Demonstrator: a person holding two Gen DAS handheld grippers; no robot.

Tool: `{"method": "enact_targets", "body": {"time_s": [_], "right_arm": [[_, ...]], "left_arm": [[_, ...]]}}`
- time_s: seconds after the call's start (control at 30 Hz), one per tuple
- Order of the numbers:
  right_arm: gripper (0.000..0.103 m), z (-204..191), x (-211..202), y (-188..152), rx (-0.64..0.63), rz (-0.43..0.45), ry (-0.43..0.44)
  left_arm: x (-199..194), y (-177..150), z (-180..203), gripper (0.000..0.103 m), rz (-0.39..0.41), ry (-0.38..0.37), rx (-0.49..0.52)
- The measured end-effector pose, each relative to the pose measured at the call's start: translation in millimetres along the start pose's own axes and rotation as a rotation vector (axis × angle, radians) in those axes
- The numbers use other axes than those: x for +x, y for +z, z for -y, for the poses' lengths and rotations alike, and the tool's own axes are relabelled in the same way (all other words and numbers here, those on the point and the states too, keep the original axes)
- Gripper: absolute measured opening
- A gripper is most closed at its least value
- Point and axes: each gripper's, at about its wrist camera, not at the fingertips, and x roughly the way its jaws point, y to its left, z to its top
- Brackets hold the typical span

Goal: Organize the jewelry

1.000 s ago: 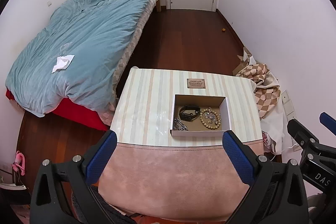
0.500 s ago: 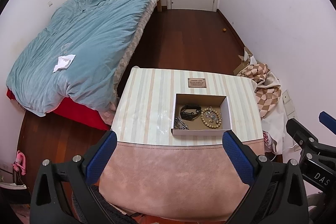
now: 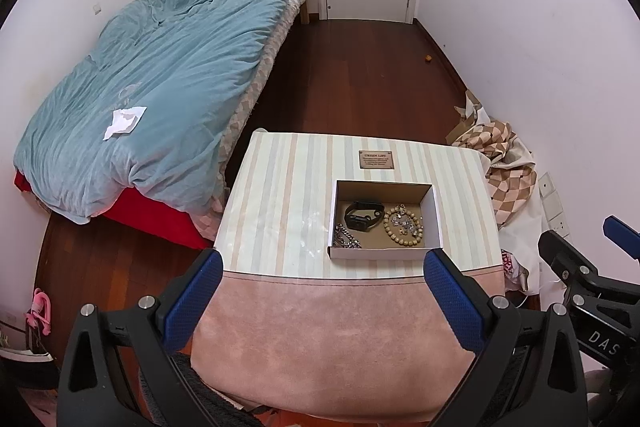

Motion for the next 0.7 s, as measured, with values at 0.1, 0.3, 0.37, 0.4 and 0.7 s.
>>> {"method": "enact_targets", "body": {"time_s": [0.1,0.3,0.37,0.4,0.7], "right_arm": [[0.103,1.5,0.5,1.0,0.000,0.001,0.001],[0.103,1.6,0.2,0.5,0.003,0.002,0.001],[0.103,2.3,0.3,0.5,0.005,0.002,0.004],[0.103,3.2,0.5,1.5,0.004,0.002,0.001],[0.103,5.7,-0.1,2.5,0.004,0.002,0.000]], "left_arm": [[-0.1,-0.2,0.5,0.102,0.002,0.002,0.002],[-1.1,-0.9,-1.5,0.103,0.004,0.003,0.001],[-1.0,-0.8,-1.5,0.103,0.003,0.003,0.002],[-1.1,-0.8,-1.6,0.103,0.004,0.002,0.003],[-1.8,-1.3,-2.0,0.103,0.003,0.001,0.002]]}}
